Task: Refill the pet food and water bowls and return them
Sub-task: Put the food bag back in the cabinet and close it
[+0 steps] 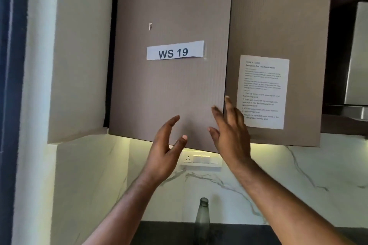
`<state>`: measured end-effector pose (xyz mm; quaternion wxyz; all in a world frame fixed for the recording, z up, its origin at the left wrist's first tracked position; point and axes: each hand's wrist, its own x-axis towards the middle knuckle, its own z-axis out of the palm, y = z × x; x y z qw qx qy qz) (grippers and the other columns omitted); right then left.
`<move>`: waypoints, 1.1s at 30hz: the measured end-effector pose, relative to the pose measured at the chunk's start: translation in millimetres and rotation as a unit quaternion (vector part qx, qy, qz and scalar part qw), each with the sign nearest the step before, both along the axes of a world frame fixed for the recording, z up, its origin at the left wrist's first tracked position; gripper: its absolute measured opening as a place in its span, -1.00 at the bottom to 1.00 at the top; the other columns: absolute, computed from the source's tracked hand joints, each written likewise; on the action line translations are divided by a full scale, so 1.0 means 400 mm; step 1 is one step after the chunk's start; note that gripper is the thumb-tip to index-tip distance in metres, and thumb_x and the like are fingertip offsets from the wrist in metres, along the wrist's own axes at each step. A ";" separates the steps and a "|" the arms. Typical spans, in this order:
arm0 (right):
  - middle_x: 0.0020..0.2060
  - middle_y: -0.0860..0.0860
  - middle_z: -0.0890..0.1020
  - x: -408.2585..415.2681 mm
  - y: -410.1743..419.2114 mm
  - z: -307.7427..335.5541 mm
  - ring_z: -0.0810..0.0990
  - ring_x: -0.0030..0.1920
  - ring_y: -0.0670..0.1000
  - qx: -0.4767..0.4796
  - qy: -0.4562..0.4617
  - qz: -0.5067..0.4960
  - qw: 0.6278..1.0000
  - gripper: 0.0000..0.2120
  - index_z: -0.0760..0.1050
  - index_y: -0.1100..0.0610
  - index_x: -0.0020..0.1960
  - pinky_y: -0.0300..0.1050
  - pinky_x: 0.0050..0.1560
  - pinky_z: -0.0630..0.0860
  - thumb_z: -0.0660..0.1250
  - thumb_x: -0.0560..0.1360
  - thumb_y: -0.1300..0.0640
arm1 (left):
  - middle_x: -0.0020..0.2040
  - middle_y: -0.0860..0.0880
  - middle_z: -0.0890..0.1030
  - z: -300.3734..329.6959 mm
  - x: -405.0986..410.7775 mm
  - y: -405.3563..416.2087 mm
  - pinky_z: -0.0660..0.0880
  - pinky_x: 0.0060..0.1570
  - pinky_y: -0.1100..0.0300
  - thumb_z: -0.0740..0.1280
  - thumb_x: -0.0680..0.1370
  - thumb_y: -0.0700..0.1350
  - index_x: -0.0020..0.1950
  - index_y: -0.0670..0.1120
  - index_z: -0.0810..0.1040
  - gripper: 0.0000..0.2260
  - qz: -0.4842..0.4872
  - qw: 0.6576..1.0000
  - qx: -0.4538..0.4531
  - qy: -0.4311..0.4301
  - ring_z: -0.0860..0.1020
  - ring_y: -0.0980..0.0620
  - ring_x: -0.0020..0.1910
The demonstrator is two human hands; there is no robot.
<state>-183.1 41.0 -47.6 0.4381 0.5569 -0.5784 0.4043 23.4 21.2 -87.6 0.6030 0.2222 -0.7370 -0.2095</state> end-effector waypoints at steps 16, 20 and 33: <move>0.69 -0.04 -0.01 -0.128 -0.312 -0.004 -0.05 0.67 0.21 0.113 -0.004 -0.109 0.988 -0.16 0.01 0.00 0.69 0.24 0.58 0.12 0.39 0.58 -0.13 | 0.49 0.24 0.34 -0.028 -0.085 -0.301 0.51 0.35 -0.14 0.33 0.62 0.08 0.50 0.21 0.37 -0.56 0.063 0.997 -0.032 0.011 0.30 0.22 0.44; 0.68 -0.02 0.07 -0.143 -0.343 -0.021 0.02 0.66 0.24 0.101 0.001 -0.104 0.989 -0.16 0.06 0.03 0.68 0.29 0.56 0.19 0.42 0.56 -0.10 | 0.45 0.25 0.38 -0.045 -0.109 -0.343 0.47 0.38 -0.06 0.34 0.63 0.04 0.47 0.18 0.41 -0.59 0.062 0.997 -0.031 0.016 0.34 0.20 0.43; 0.68 0.00 0.11 -0.116 -0.277 -0.187 0.01 0.67 0.17 0.110 -0.057 -0.024 0.992 -0.19 0.09 0.03 0.68 0.17 0.59 0.21 0.26 0.58 -0.31 | 0.41 0.26 0.44 -0.204 -0.151 -0.377 0.53 0.28 0.07 0.36 0.63 -0.02 0.40 0.22 0.43 -0.64 0.040 0.999 0.010 -0.003 0.43 0.15 0.38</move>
